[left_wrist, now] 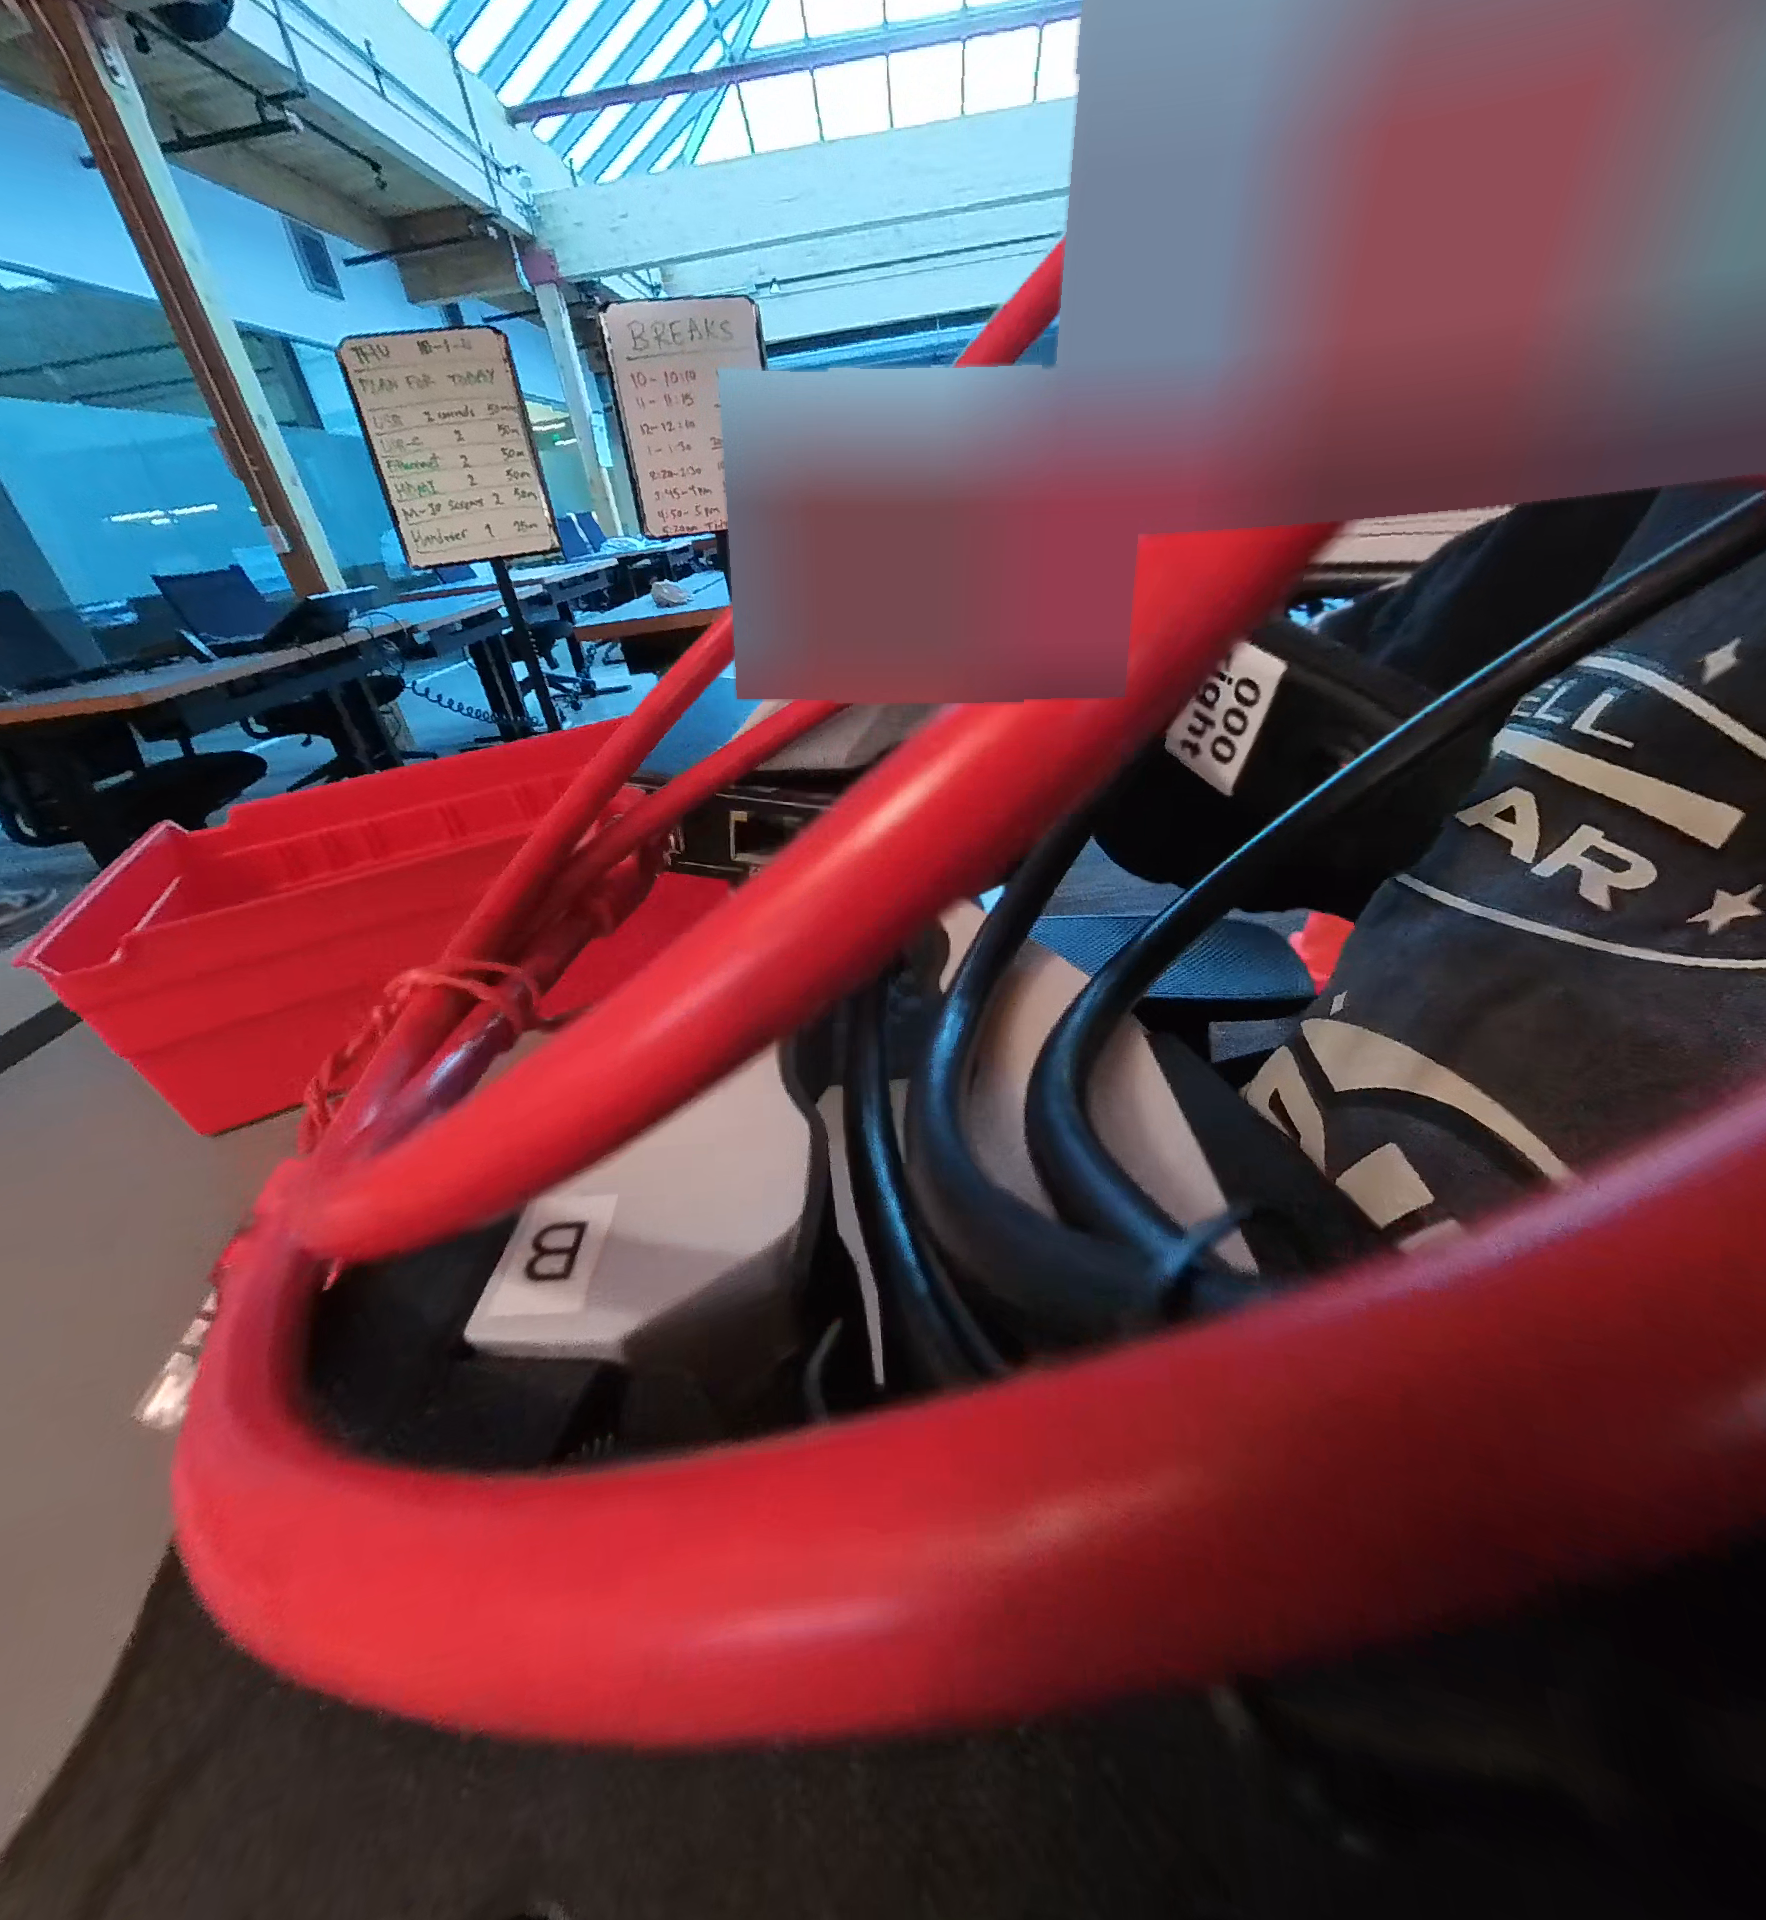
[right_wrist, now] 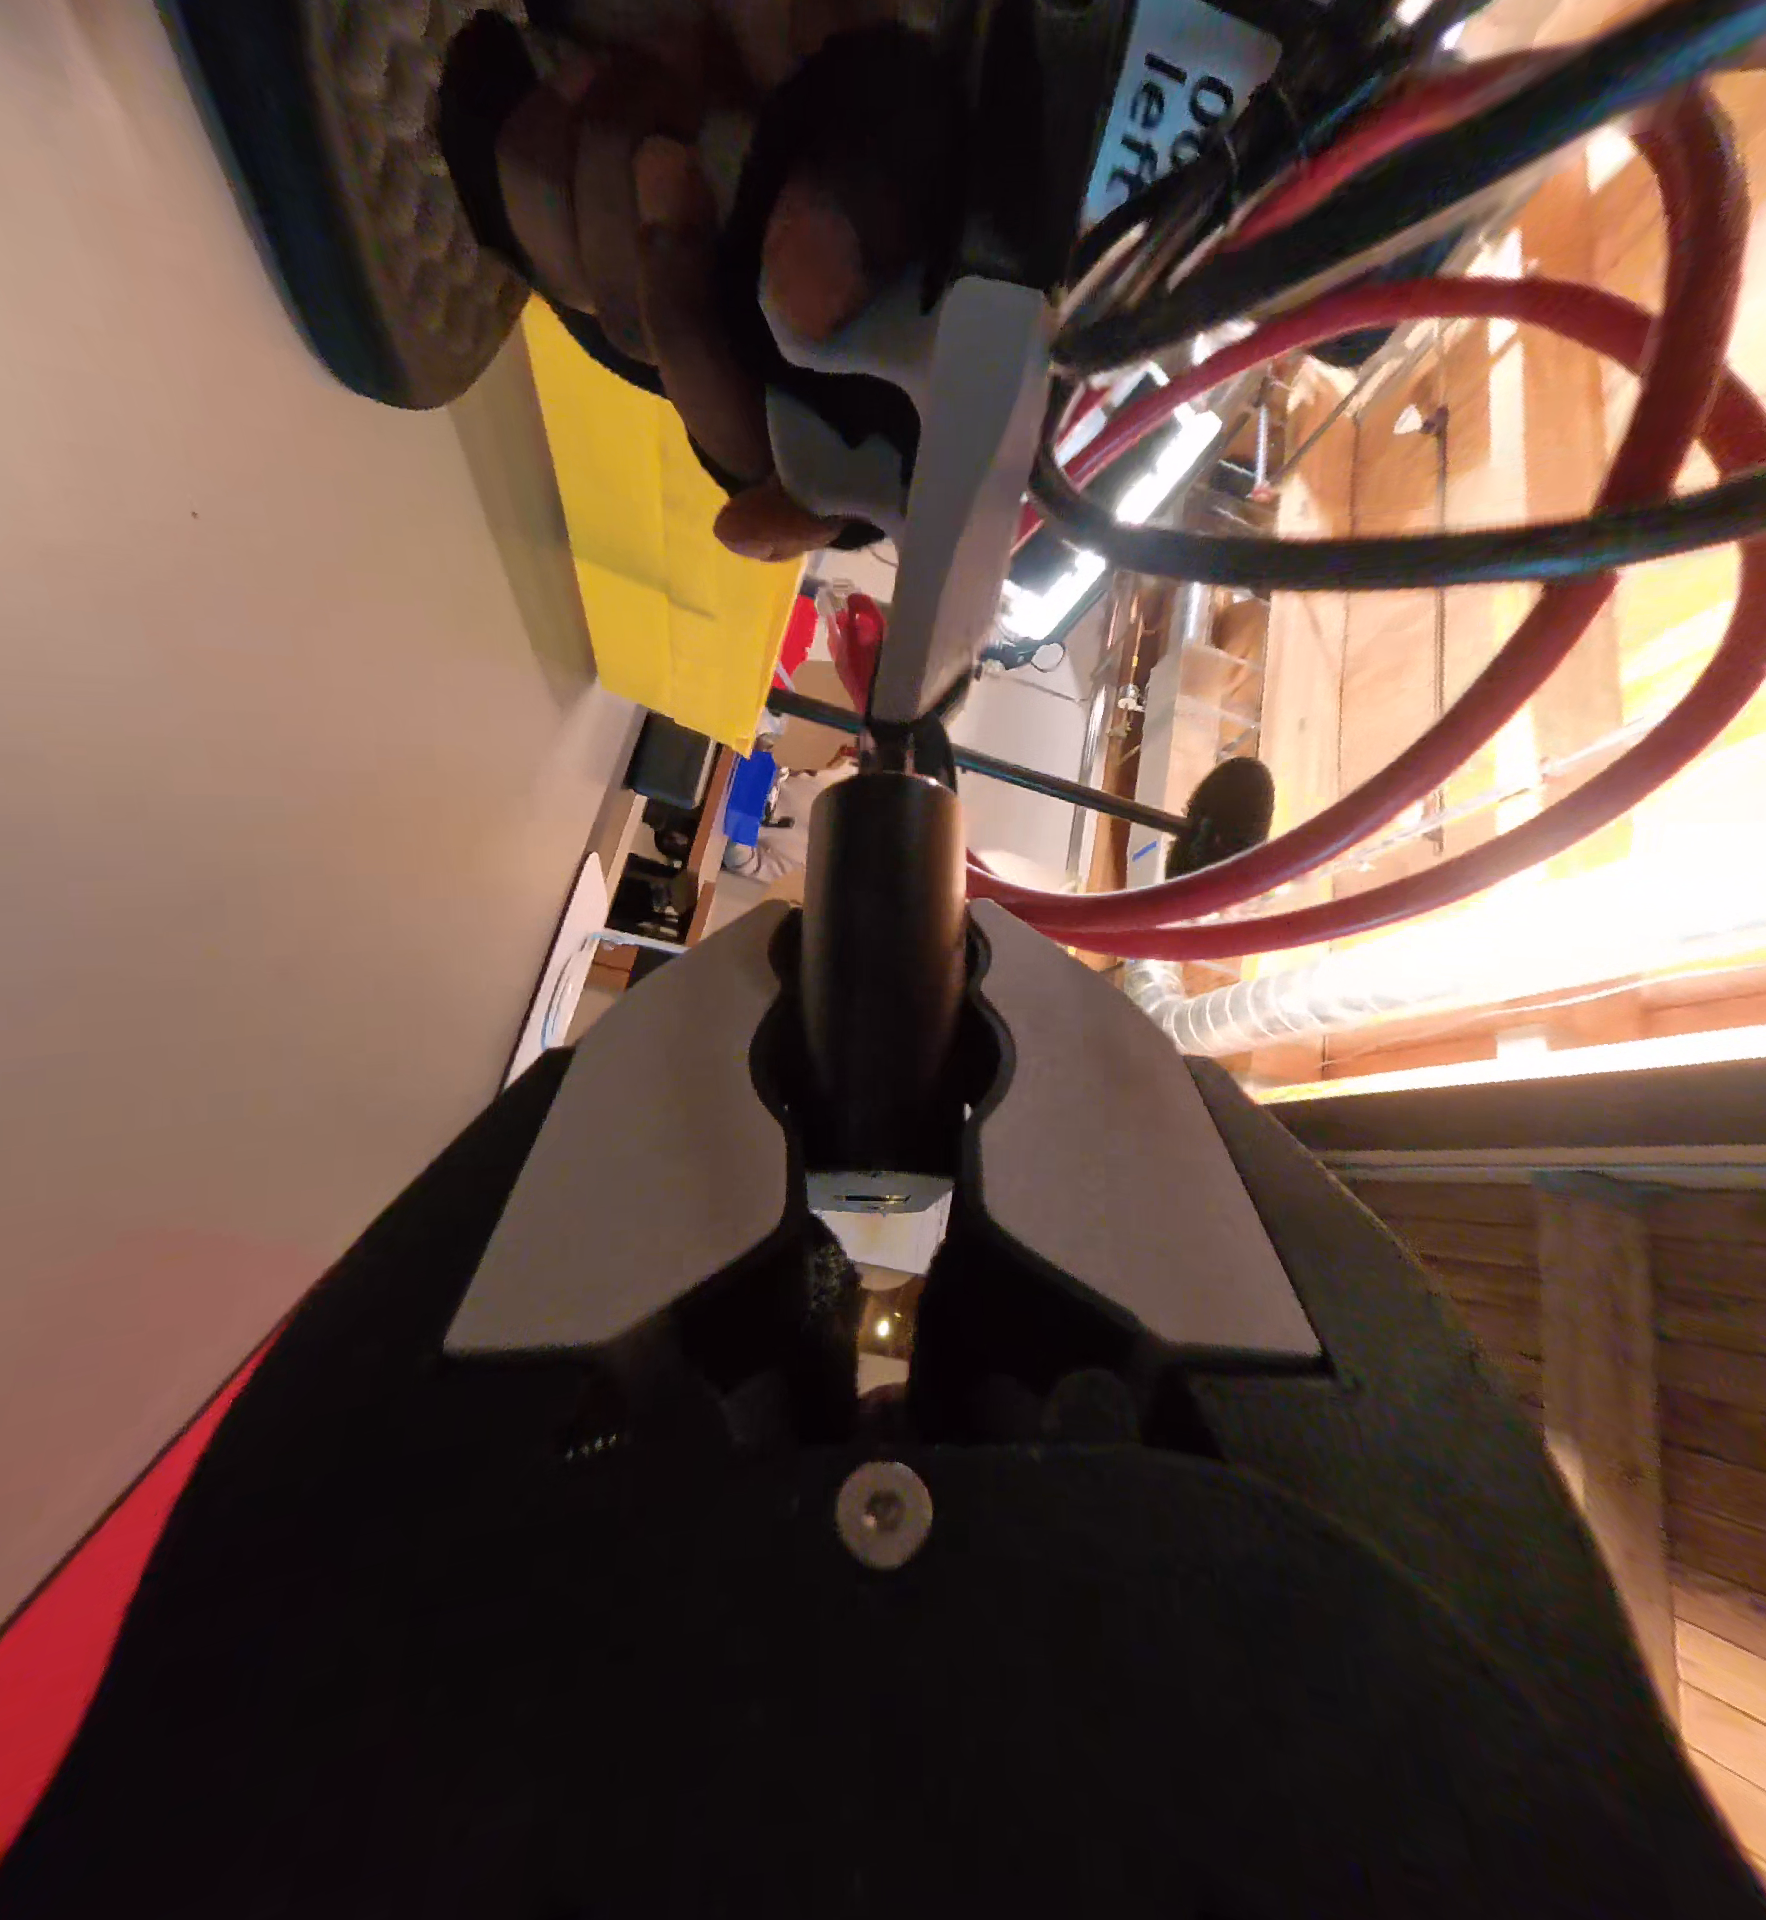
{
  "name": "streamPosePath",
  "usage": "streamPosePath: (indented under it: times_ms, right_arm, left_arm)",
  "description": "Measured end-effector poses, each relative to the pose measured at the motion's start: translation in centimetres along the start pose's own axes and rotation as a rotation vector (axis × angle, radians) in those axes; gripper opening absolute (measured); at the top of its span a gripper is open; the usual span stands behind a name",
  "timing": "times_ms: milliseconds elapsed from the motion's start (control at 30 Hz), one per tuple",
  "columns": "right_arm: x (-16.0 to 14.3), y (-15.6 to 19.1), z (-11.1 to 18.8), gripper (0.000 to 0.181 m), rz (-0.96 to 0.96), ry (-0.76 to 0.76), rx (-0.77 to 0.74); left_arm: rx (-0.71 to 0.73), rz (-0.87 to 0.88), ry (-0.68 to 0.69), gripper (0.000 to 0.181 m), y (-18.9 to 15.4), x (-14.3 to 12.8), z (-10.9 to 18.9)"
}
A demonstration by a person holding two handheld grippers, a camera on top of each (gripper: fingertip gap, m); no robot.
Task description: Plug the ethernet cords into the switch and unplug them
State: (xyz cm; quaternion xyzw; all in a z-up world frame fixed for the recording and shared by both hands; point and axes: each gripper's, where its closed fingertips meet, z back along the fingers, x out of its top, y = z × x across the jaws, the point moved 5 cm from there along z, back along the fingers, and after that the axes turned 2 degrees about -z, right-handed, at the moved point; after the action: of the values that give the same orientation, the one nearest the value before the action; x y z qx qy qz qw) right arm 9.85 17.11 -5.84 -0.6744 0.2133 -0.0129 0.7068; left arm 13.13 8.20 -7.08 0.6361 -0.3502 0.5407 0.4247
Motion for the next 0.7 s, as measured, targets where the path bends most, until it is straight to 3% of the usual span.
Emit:
streamPosePath:
  times_ms: [33, 233, 333, 433, 533, 700]
  right_arm:
    - [0.0, 0.1, 0.0, 0.025, 0.006, 0.009, 0.008]
    - [-0.7, 0.5, -0.4, 0.026, -0.075, 0.084, 0.04]
    - [-2.4, 0.8, -1.3, 0.026, -0.318, 0.163, 0.099]
    - [-4.5, 2.0, -2.1, 0.026, -0.629, 0.215, 0.174]
    - [-6.4, 2.9, -2.5, 0.026, -0.969, 0.216, 0.209]
    - [-9.2, 3.1, -2.4, 0.025, -1.735, -0.015, 0.222]
  left_arm:
    - [-0.004, 0.008, 0.006, 0.018, 0.0, -0.1, -0.2]
    - [0.009, 0.075, -0.017, 0.013, 0.7, -0.5, -0.4]
    - [0.043, 0.141, -0.057, 0.03, 1.7, -0.2, -0.6]
    - [0.112, 0.123, -0.029, 0.051, 2.5, -0.5, 0.3]
    - [0.157, 0.05, -0.069, 0.05, 2.8, 0.1, 1.5]
    - [0.203, 0.028, -0.128, 0.049, 3.2, 0.6, 2.2]
